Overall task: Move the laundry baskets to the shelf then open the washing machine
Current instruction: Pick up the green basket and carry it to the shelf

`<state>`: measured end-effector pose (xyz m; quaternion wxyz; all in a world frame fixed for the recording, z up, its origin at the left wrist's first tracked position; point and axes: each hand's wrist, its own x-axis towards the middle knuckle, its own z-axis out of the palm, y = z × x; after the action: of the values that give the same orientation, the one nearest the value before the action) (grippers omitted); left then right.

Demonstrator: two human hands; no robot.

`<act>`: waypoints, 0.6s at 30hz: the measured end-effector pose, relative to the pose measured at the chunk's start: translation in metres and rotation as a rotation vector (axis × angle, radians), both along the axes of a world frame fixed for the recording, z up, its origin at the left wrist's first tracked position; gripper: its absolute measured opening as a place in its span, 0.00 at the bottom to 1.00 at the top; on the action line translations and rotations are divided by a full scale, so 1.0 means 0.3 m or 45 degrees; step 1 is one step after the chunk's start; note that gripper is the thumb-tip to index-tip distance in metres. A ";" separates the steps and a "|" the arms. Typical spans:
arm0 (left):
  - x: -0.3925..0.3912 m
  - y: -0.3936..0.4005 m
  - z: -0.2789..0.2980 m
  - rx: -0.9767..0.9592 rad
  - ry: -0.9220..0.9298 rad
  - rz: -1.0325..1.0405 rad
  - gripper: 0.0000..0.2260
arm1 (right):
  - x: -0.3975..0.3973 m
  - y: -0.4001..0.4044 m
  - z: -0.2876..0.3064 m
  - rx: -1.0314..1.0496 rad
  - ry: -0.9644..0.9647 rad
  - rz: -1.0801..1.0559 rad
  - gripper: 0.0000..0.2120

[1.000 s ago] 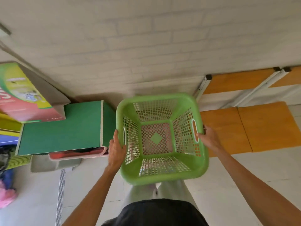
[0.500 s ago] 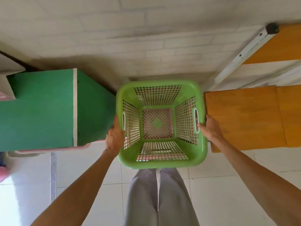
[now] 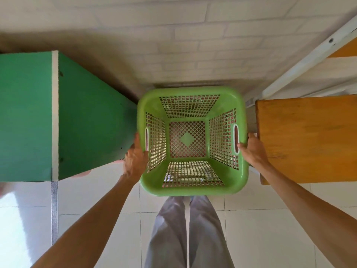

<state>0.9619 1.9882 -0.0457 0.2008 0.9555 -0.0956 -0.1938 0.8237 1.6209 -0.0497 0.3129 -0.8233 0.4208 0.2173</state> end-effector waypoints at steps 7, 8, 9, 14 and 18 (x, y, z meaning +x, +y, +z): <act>0.009 0.004 -0.034 0.014 0.004 -0.002 0.32 | 0.007 -0.002 -0.021 0.020 0.007 -0.028 0.13; 0.009 0.004 -0.037 0.022 0.008 -0.004 0.32 | 0.006 -0.004 -0.027 0.021 0.006 -0.022 0.13; 0.009 0.004 -0.041 0.025 0.019 -0.009 0.33 | 0.006 -0.006 -0.030 0.026 0.008 -0.019 0.13; 0.019 0.005 -0.058 0.057 0.072 -0.003 0.36 | -0.001 -0.019 -0.062 0.049 0.002 -0.023 0.13; 0.028 0.011 -0.065 0.007 0.169 0.013 0.38 | -0.006 -0.024 -0.081 0.092 0.014 -0.030 0.14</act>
<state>0.9702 1.9915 -0.0652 0.2052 0.9415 -0.0765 -0.2561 0.8219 1.6135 -0.0741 0.3425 -0.8053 0.4240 0.2333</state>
